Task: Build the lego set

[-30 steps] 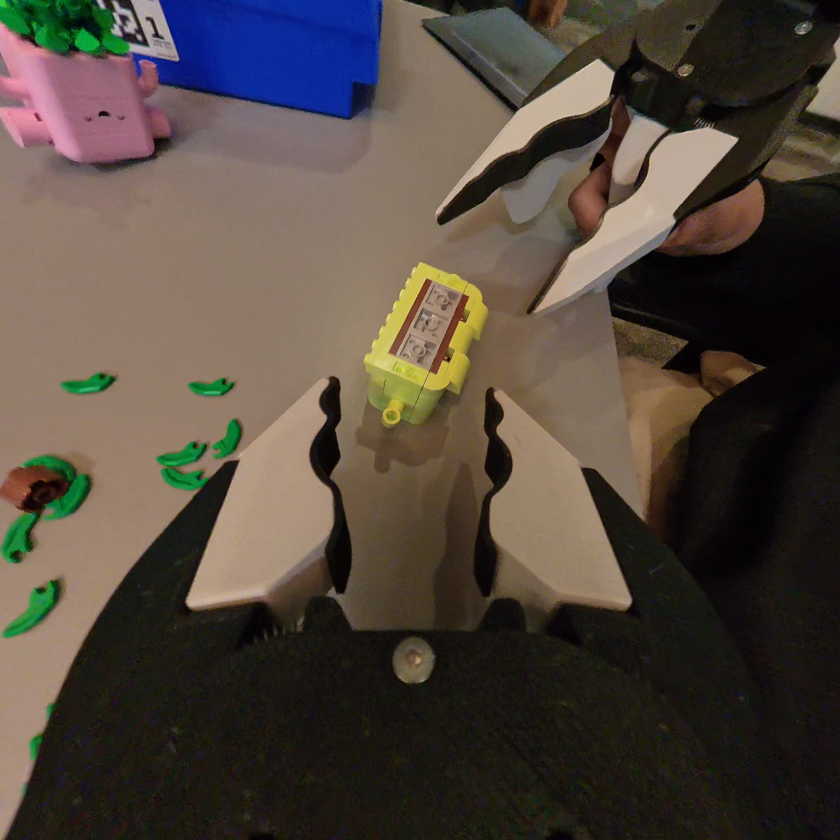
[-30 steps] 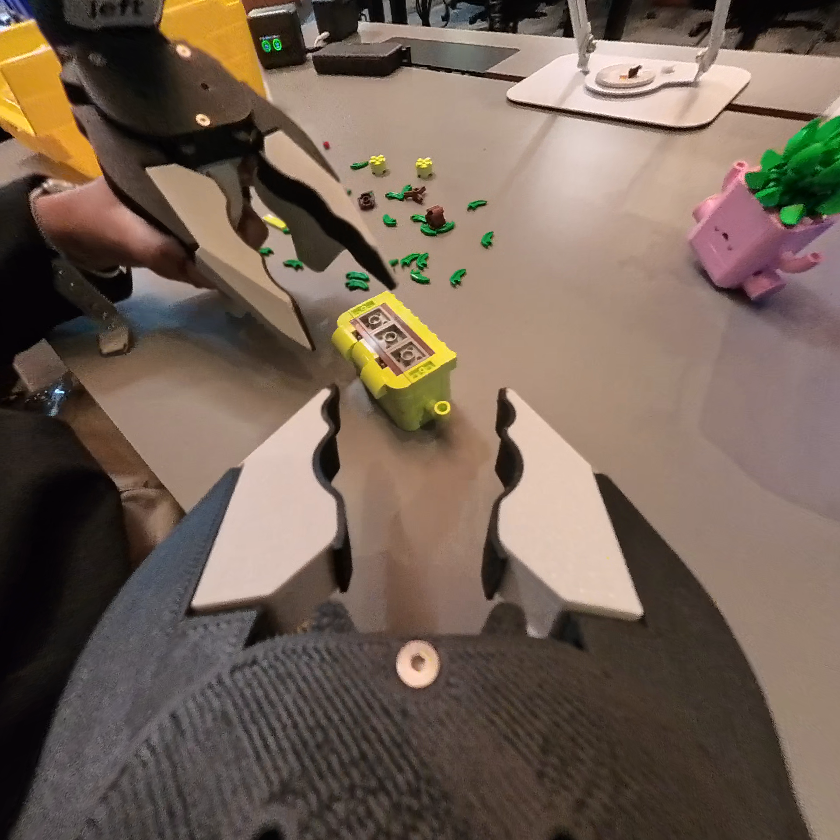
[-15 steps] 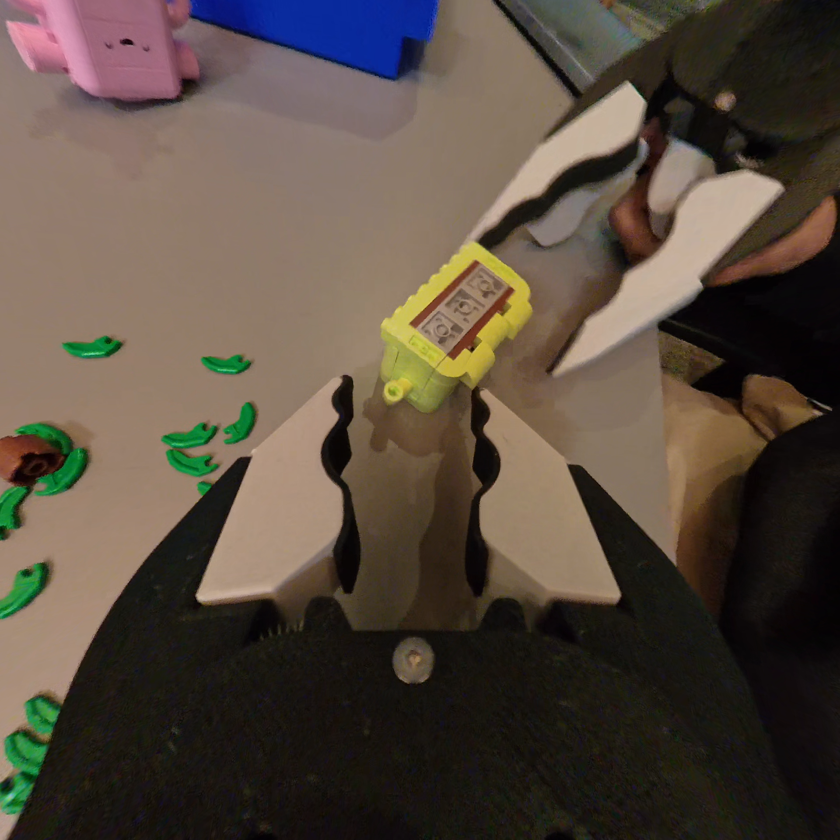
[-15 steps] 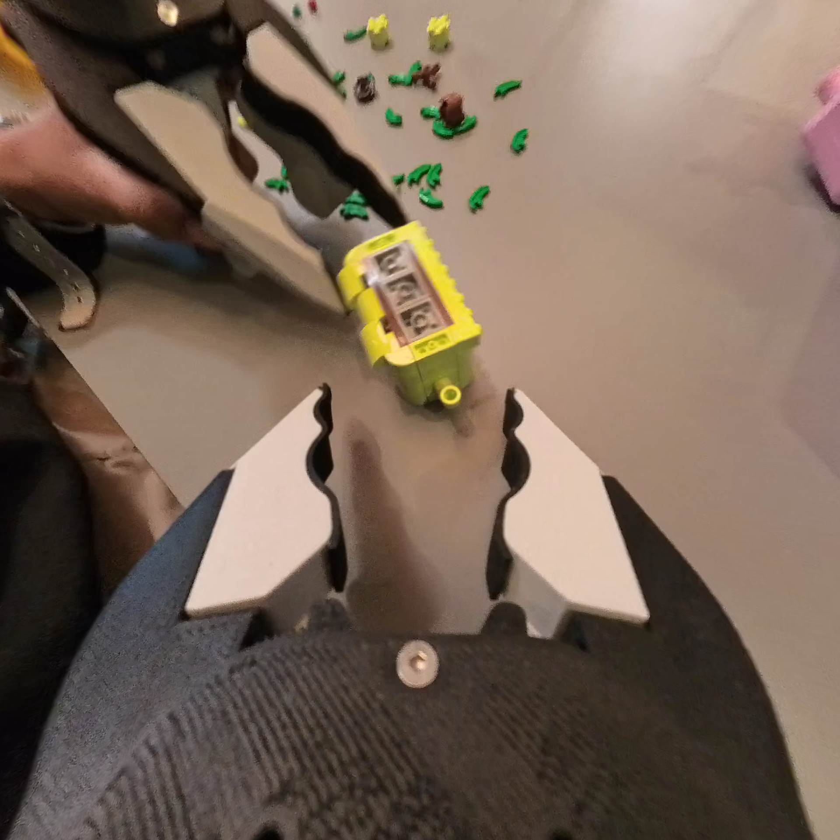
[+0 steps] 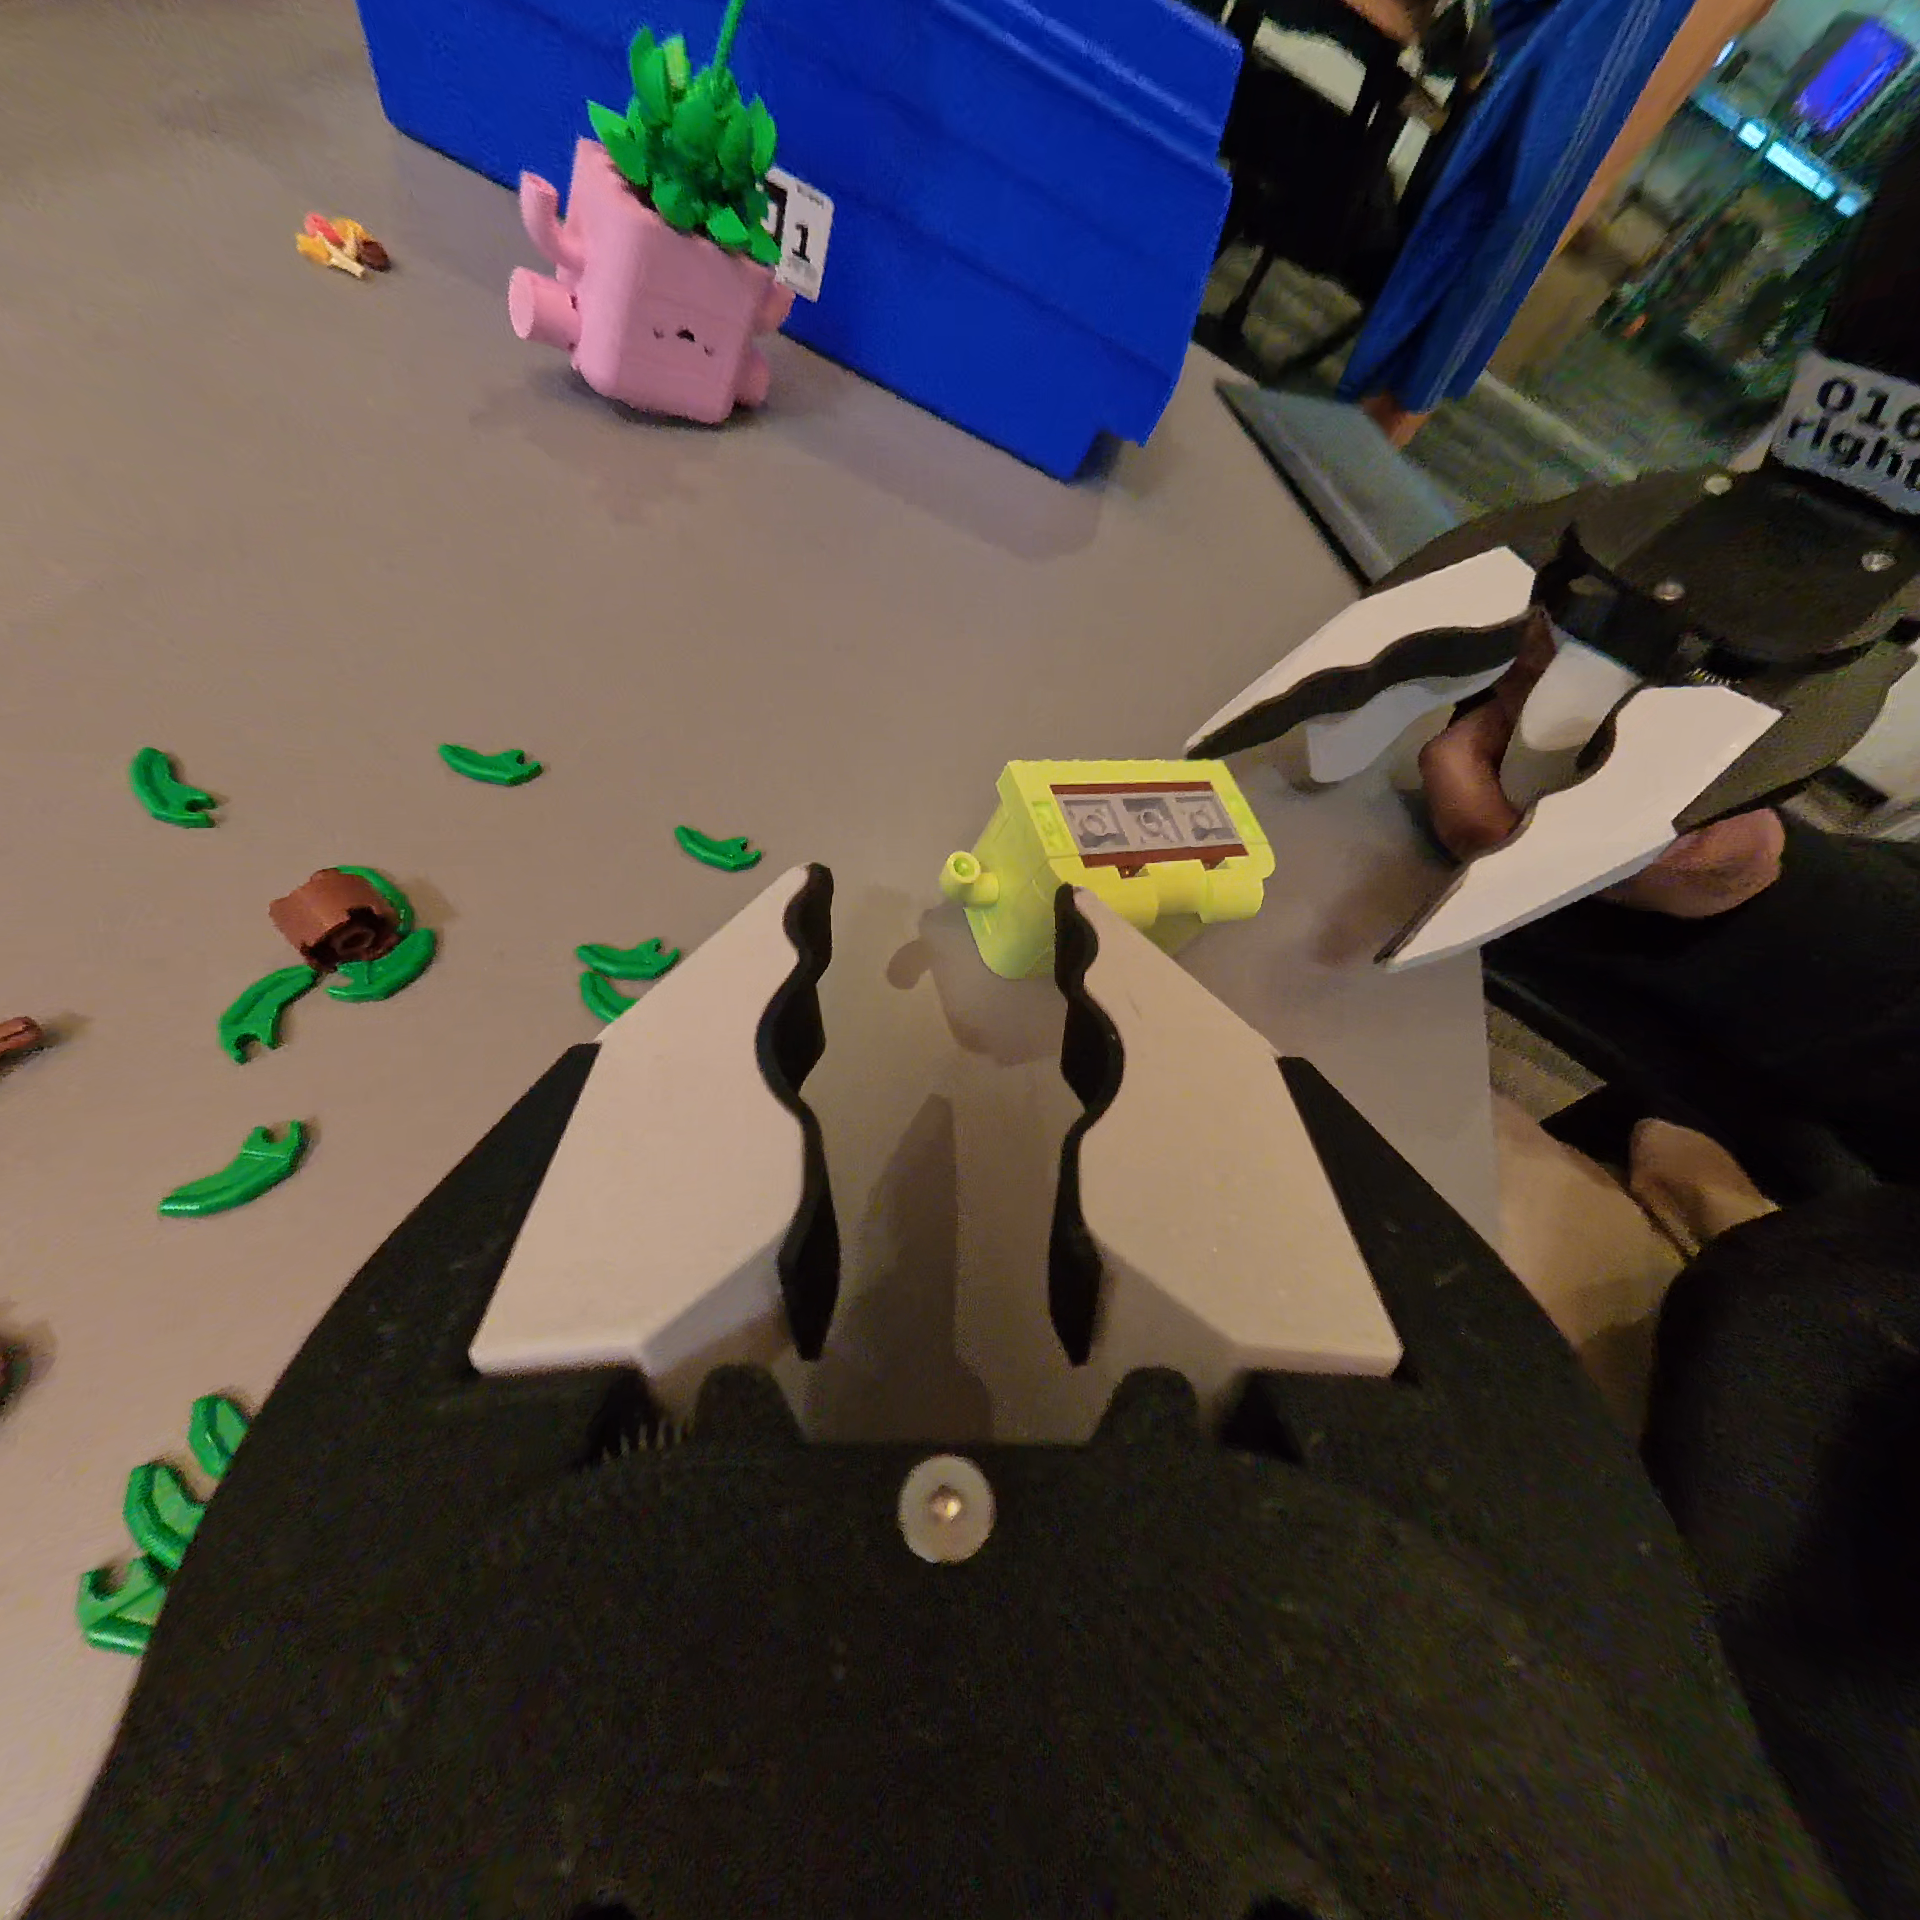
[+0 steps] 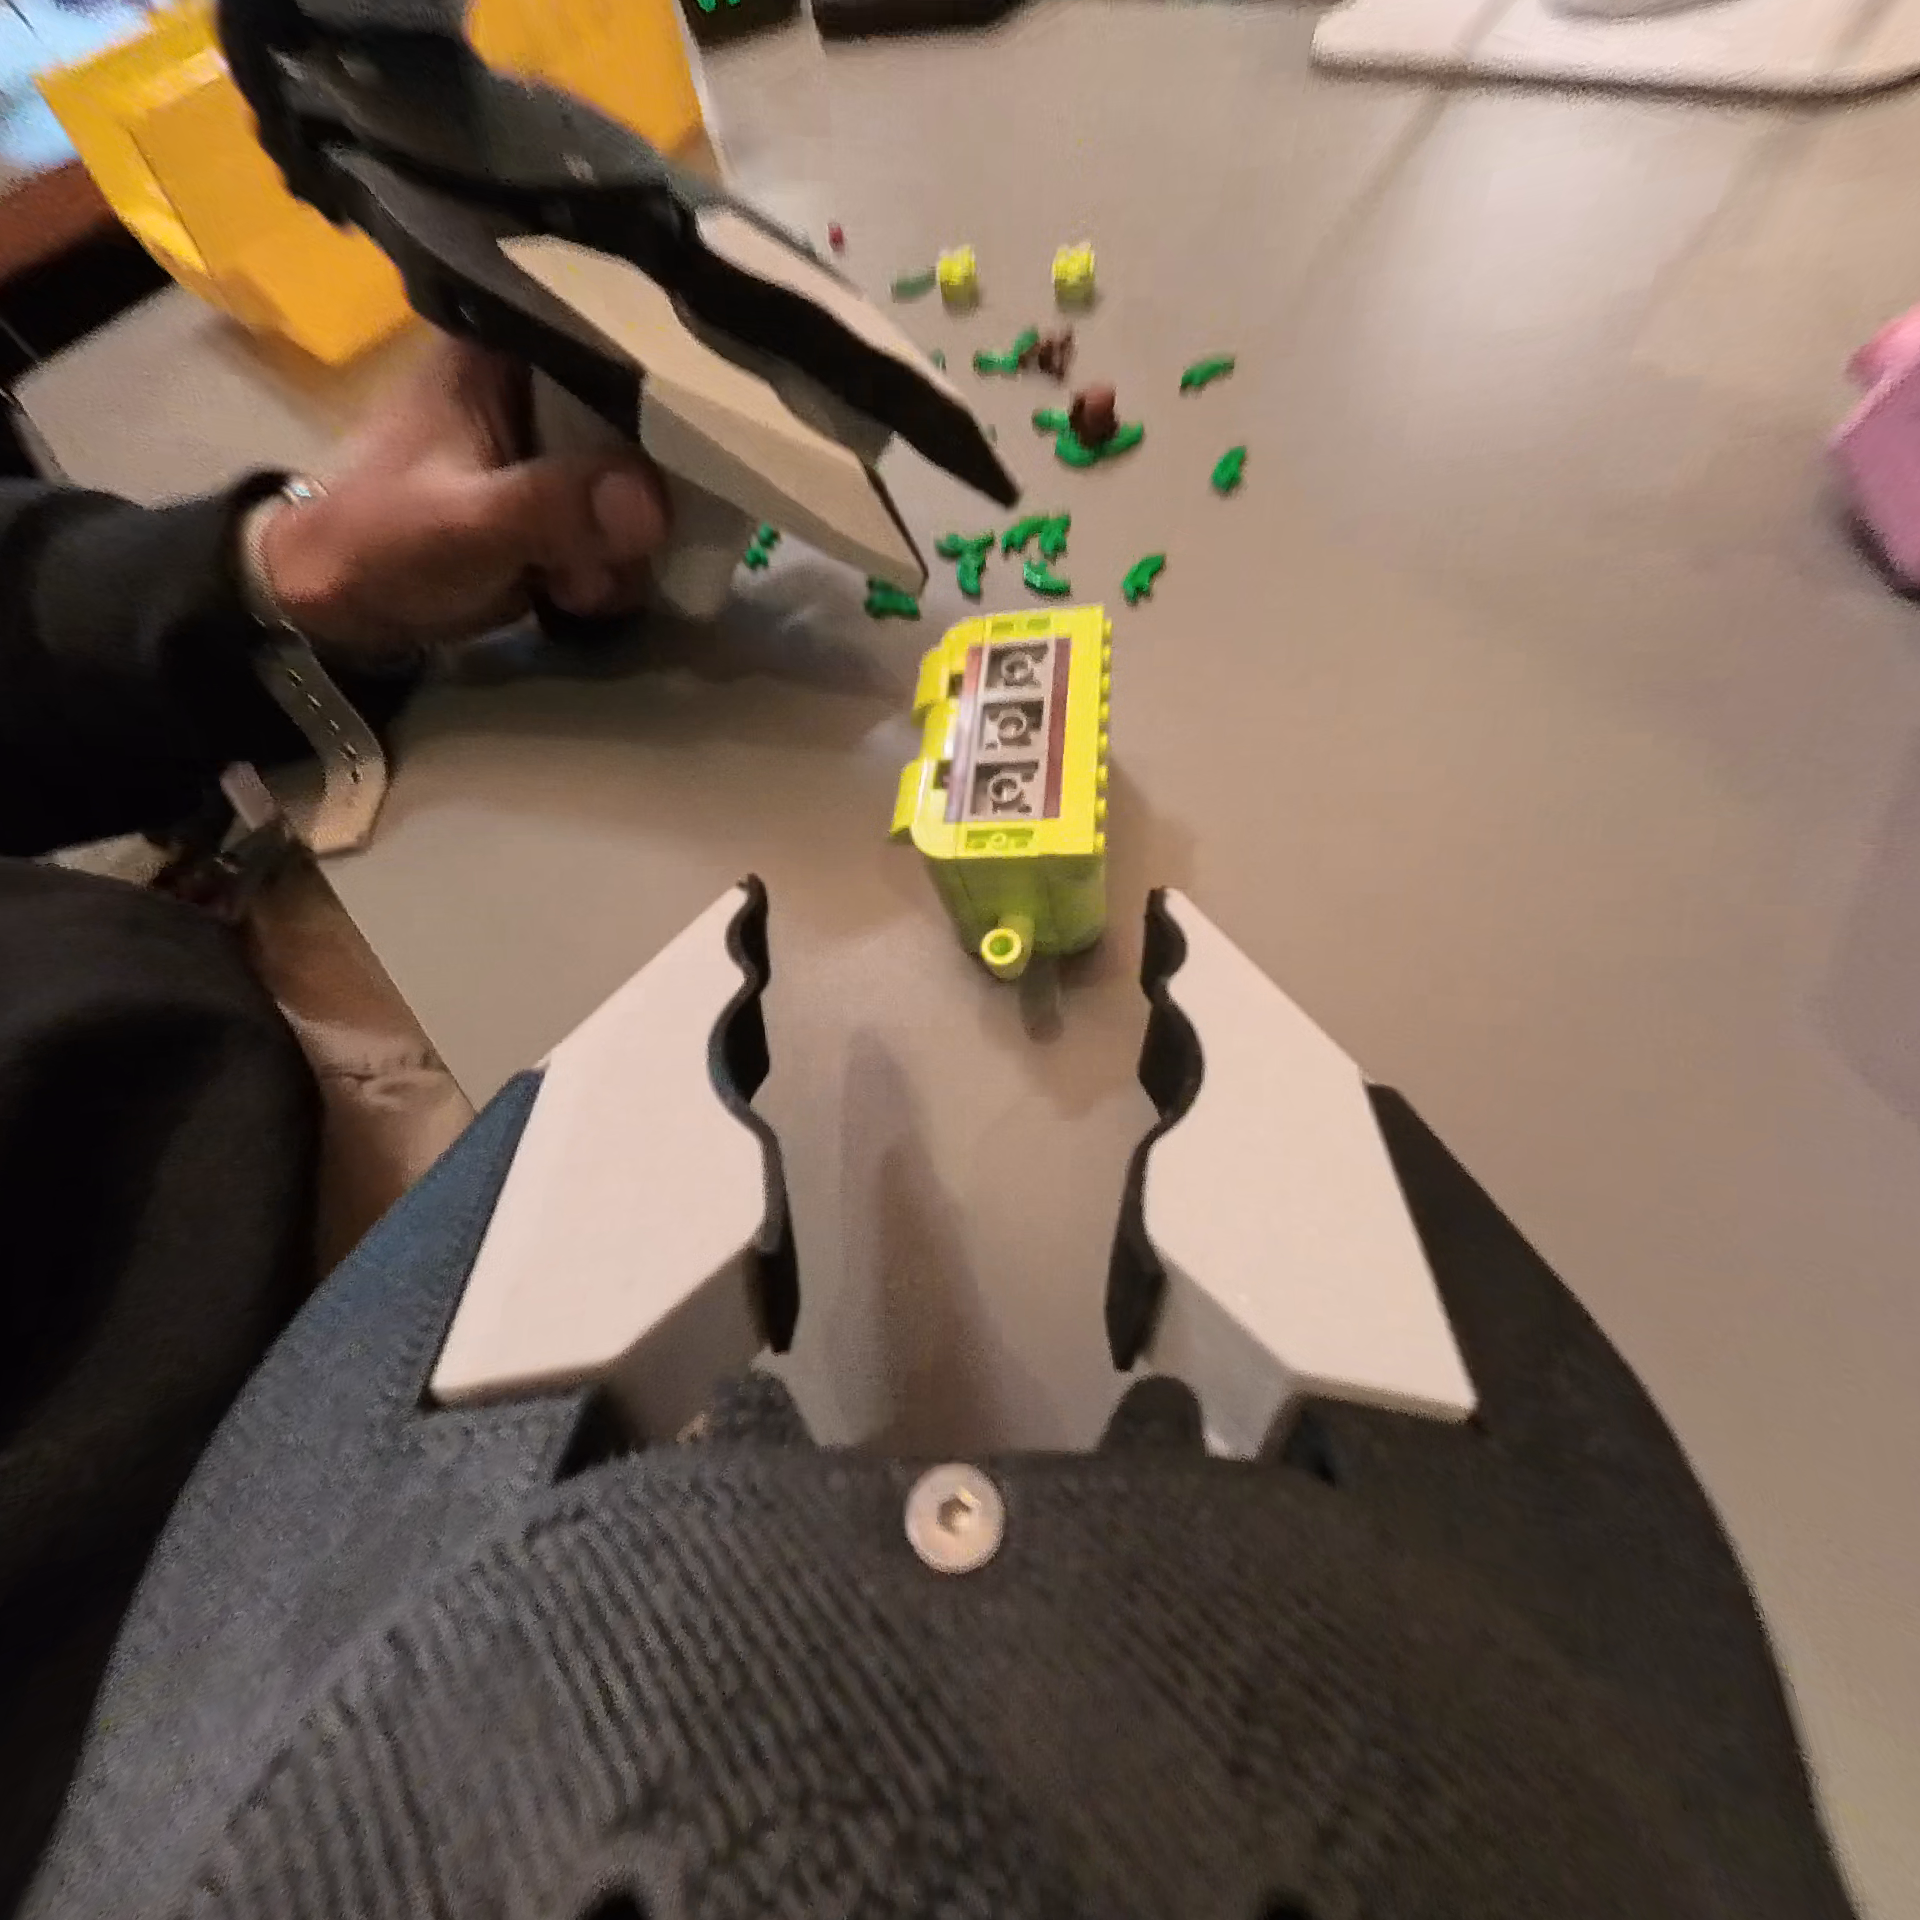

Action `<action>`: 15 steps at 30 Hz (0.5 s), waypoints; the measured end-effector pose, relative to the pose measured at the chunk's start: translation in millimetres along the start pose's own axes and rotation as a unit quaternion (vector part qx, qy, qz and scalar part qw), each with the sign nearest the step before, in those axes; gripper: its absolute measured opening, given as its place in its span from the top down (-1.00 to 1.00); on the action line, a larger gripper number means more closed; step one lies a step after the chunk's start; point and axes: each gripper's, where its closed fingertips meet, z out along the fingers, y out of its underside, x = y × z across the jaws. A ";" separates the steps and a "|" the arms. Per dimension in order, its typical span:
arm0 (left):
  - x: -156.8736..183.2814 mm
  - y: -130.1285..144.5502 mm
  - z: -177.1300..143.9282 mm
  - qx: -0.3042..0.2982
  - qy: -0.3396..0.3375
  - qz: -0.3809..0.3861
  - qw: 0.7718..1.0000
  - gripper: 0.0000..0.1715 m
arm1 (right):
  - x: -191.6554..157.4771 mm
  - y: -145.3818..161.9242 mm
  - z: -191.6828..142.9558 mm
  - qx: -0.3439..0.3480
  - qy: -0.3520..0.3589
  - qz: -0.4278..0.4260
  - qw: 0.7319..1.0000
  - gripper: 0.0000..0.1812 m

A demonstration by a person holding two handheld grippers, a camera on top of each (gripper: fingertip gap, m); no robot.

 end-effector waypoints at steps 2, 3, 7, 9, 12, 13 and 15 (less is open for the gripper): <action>-0.6 -2.7 -2.6 0.012 0.005 -0.009 1.000 0.53 | 1.9 -6.8 -6.0 0.028 0.006 0.002 1.000 0.22; -0.3 -3.4 -3.5 0.016 0.009 -0.011 1.000 0.54 | 3.6 -7.7 -6.8 0.031 0.010 0.005 0.999 0.22; 3.5 -4.6 -4.8 0.021 0.016 -0.003 1.000 0.55 | 9.8 -10.5 -1.9 0.029 0.031 0.001 0.999 0.15; 4.9 -4.2 -4.4 0.019 0.014 0.006 1.000 0.55 | 16.1 -28.6 -0.8 0.074 0.044 -0.009 0.996 0.20; 10.3 -3.0 -3.4 0.014 0.018 0.027 0.999 0.56 | 33.6 -59.2 1.8 0.149 0.046 0.001 0.988 0.30; 13.0 -2.6 -3.1 0.013 0.022 0.035 0.999 0.56 | 39.0 -68.2 2.9 0.171 0.039 0.006 0.985 0.33; 18.4 -1.0 -2.1 0.008 0.026 0.055 0.998 0.56 | 47.0 -79.3 6.2 0.192 0.019 0.017 0.981 0.37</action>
